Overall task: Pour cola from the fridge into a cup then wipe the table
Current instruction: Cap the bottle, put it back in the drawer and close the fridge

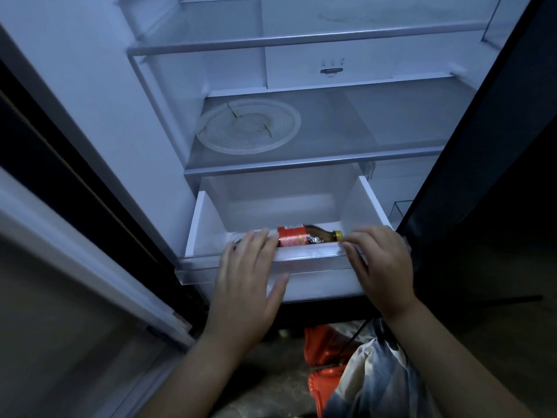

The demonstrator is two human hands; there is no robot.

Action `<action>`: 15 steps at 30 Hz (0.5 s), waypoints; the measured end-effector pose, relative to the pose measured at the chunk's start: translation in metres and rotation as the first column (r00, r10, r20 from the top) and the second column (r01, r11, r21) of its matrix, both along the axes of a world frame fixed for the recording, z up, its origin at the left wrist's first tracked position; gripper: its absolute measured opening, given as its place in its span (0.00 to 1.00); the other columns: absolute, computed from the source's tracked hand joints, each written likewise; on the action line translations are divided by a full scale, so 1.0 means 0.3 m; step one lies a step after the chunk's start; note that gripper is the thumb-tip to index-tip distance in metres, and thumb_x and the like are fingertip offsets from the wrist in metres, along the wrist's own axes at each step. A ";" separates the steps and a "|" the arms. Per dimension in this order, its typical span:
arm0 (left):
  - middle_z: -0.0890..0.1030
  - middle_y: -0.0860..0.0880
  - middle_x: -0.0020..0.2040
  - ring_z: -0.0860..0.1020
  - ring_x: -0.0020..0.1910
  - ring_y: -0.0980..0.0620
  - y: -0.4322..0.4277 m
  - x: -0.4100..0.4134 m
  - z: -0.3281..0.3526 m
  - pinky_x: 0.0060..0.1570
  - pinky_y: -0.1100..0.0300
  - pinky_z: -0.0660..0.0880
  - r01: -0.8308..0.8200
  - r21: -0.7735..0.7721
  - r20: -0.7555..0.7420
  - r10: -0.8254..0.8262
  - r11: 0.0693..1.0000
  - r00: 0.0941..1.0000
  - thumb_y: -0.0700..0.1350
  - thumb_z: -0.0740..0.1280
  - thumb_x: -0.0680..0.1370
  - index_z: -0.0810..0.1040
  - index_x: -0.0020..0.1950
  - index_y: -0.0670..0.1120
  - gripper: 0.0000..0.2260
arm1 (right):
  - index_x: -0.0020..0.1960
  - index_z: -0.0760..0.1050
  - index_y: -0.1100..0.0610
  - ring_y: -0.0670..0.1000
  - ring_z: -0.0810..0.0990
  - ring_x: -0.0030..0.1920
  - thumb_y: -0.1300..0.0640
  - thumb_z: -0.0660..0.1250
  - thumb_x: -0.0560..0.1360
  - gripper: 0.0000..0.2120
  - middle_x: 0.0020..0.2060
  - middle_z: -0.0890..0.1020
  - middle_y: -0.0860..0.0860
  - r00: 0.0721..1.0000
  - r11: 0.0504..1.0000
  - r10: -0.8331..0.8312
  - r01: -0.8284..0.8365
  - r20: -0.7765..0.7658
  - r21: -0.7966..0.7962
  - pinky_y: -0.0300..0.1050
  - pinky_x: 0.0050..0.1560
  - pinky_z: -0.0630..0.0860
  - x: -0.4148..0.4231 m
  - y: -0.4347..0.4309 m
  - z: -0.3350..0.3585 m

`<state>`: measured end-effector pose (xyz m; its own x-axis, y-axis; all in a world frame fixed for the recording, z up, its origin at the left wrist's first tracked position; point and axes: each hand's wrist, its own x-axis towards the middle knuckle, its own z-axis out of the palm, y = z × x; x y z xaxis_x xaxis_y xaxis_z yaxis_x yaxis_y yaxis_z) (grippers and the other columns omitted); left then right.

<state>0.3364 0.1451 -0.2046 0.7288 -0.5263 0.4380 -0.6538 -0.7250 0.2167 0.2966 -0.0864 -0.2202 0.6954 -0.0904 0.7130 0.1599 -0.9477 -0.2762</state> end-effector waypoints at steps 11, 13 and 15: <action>0.47 0.44 0.79 0.49 0.77 0.43 0.048 0.014 -0.223 0.75 0.45 0.46 -0.123 0.200 0.343 0.048 0.972 0.938 0.57 0.56 0.79 0.48 0.79 0.43 0.34 | 0.71 0.60 0.56 0.54 0.51 0.76 0.47 0.57 0.78 0.25 0.69 0.64 0.57 0.989 0.979 -0.133 0.141 0.064 -0.146 0.52 0.75 0.46 -0.016 0.066 -0.225; 0.46 0.43 0.79 0.48 0.78 0.42 0.042 0.021 -0.230 0.74 0.45 0.46 -0.141 0.182 0.381 0.062 0.973 0.922 0.56 0.57 0.79 0.47 0.79 0.43 0.34 | 0.72 0.57 0.55 0.55 0.50 0.76 0.46 0.59 0.77 0.27 0.69 0.63 0.57 0.985 0.971 -0.157 0.167 0.070 -0.171 0.54 0.75 0.44 -0.006 0.068 -0.238; 0.47 0.42 0.79 0.49 0.77 0.42 0.039 0.021 -0.234 0.74 0.45 0.46 -0.145 0.171 0.401 0.066 0.975 0.914 0.55 0.58 0.79 0.47 0.78 0.42 0.34 | 0.72 0.56 0.55 0.56 0.48 0.76 0.45 0.60 0.76 0.29 0.70 0.62 0.58 0.981 0.964 -0.175 0.187 0.080 -0.189 0.55 0.75 0.43 0.006 0.069 -0.242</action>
<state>0.3427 0.1567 -0.2750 0.5762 -0.5589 0.5963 -0.5746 -0.7959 -0.1907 0.2983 -0.0657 -0.2928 0.6338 -0.0656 0.7707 -0.0084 -0.9969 -0.0780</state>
